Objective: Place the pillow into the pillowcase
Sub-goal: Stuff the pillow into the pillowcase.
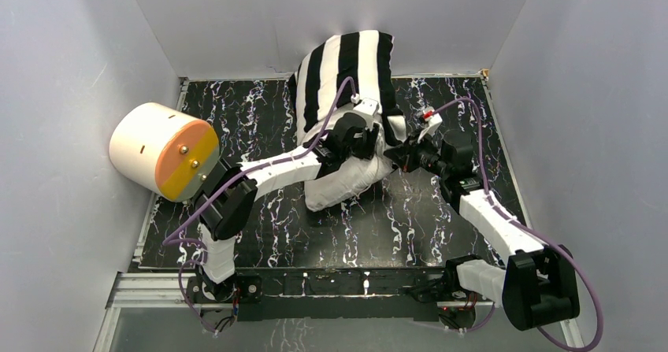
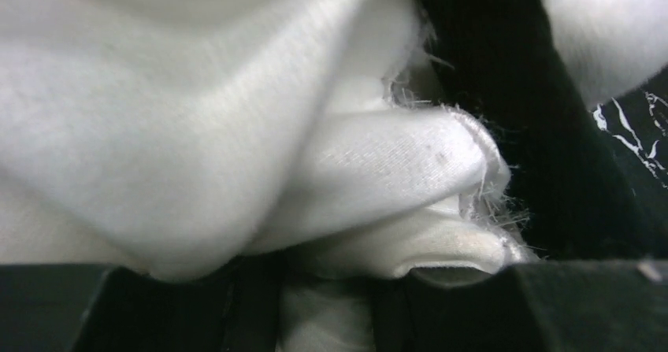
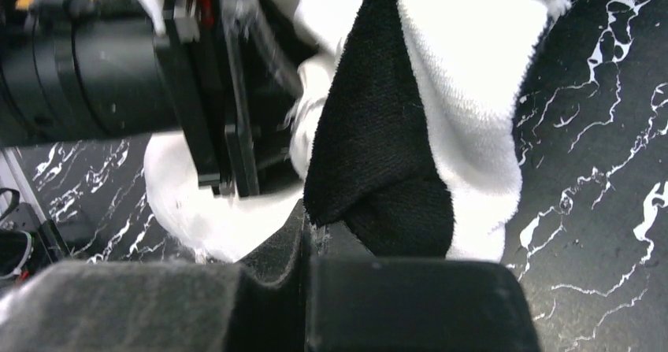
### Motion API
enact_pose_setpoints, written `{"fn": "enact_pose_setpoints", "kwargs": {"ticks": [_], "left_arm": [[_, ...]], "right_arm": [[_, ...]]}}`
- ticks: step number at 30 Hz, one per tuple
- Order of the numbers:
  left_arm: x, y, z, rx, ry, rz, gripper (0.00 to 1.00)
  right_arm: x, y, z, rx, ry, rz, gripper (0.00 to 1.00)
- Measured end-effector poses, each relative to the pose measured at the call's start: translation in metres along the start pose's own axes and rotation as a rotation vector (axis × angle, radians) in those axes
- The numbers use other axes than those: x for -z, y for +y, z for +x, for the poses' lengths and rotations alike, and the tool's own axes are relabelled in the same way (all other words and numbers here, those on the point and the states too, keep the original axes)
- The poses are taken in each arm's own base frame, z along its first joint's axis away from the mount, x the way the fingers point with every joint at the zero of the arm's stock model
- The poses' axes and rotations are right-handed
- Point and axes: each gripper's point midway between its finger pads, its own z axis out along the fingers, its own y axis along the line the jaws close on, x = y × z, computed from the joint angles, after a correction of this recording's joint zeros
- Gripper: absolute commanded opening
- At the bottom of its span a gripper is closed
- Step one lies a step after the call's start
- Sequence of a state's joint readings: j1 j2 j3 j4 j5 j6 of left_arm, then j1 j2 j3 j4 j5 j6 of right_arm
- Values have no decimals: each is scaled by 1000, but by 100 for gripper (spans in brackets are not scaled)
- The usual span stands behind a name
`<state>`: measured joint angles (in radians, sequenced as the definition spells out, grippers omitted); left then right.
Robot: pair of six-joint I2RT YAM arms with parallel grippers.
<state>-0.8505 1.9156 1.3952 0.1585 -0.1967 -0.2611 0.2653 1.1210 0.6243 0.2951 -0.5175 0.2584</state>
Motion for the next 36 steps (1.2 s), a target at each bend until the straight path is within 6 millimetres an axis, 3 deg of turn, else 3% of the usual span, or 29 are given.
{"fn": "enact_pose_setpoints", "kwargs": {"ticks": [10, 17, 23, 31, 36], "left_arm": [[-6, 5, -16, 70, -19, 1, 32], [-22, 11, -28, 85, -43, -52, 31], [-30, 17, -27, 108, -60, -92, 29], [-43, 28, -39, 170, -166, -174, 27], [-44, 15, -44, 143, -230, -171, 42]], "right_arm": [[15, 11, 9, 39, -18, -6, 0], [33, 35, 16, 37, -31, -54, 0], [42, 55, 35, -59, -37, -112, 0], [39, 71, 35, -211, -127, -173, 0], [38, 64, 45, -281, -132, -120, 0]]}}
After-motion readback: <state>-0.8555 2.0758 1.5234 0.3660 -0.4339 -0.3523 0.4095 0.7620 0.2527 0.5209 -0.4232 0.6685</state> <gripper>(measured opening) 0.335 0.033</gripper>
